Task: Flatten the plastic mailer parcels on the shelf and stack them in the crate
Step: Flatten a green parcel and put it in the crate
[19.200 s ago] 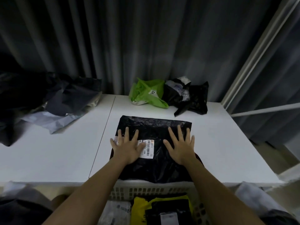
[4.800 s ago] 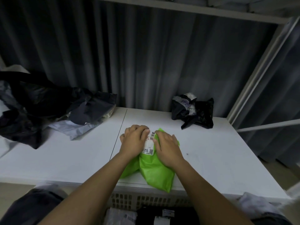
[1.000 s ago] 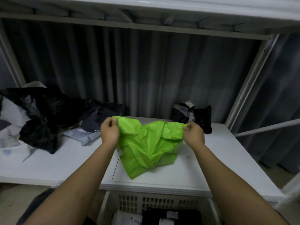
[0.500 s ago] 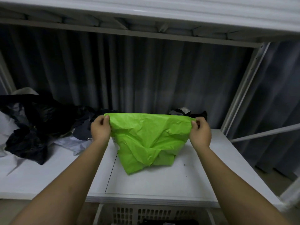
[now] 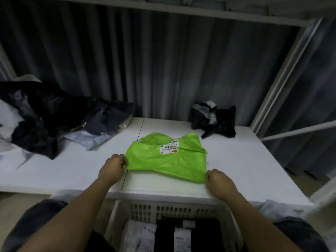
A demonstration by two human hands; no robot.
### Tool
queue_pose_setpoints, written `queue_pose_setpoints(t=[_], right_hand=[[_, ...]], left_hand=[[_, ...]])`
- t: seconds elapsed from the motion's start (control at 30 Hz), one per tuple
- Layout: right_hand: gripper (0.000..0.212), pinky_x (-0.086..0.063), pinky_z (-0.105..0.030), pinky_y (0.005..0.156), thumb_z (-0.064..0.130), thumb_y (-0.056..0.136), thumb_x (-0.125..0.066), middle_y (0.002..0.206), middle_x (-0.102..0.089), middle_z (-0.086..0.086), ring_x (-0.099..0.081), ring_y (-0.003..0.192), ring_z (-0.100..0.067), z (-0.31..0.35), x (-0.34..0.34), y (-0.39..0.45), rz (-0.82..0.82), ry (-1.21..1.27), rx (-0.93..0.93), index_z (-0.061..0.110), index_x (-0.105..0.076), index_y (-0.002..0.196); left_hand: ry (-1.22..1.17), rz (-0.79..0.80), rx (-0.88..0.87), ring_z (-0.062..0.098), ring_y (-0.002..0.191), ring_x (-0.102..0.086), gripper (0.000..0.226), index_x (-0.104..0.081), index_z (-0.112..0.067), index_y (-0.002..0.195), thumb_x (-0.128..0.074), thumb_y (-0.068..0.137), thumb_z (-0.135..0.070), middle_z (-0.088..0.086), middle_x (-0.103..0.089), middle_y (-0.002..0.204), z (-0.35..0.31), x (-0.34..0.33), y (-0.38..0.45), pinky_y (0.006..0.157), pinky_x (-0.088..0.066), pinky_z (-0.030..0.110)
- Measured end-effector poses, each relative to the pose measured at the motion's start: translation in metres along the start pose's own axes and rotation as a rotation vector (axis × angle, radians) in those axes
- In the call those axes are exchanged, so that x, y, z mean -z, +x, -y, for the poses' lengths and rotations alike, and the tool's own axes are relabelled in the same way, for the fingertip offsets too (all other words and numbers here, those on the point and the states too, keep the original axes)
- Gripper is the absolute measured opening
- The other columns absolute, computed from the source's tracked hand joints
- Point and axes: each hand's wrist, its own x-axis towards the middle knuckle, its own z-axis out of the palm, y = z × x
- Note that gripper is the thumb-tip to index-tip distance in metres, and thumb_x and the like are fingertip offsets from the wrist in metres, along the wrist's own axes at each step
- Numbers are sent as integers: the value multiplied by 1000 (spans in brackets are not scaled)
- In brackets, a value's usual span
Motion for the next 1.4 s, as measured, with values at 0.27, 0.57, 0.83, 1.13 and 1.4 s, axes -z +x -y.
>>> queue_pose_setpoints(t=[0.27,0.57,0.83,1.13,1.4], right_hand=[[11,-48,-42,58,9,69,-50,79,-56,-17,-57,74,-38,38,-3,3,-390,13,-4,4,-60,72],[65,-1,-48,116,50,84,-24,158,-21,-2,-10,146,-26,100,13,53,-347,79,280,31,-36,145],[80,0,-48,118,72,79,-3,161,-10,-3,0,148,-21,81,-21,79,-84,93,193,38,-11,151],[72,9,-47,115,69,86,-12,161,7,-2,19,145,-20,73,-66,82,-124,135,146,41,1,151],[79,14,-46,114,77,79,6,159,16,0,26,143,-20,72,-80,81,-97,119,136,42,8,150]], left_hand=[[137,-168,-103,39,107,-49,30,-61,-2,102,-42,79,-10,20,-56,111,-34,-7,-10,88,-41,41],[126,-61,-342,23,148,-7,84,-30,-16,148,4,81,-52,6,-16,159,-90,-36,22,118,-4,45],[169,131,-278,14,143,21,95,3,-28,152,21,69,-70,0,14,159,-78,-79,48,116,13,43],[172,149,-184,16,139,33,98,14,-38,148,35,60,-75,-5,30,153,-66,-112,45,104,27,53],[188,176,-153,18,138,35,92,24,-43,142,37,57,-76,-7,37,150,-62,-122,44,103,25,59]])
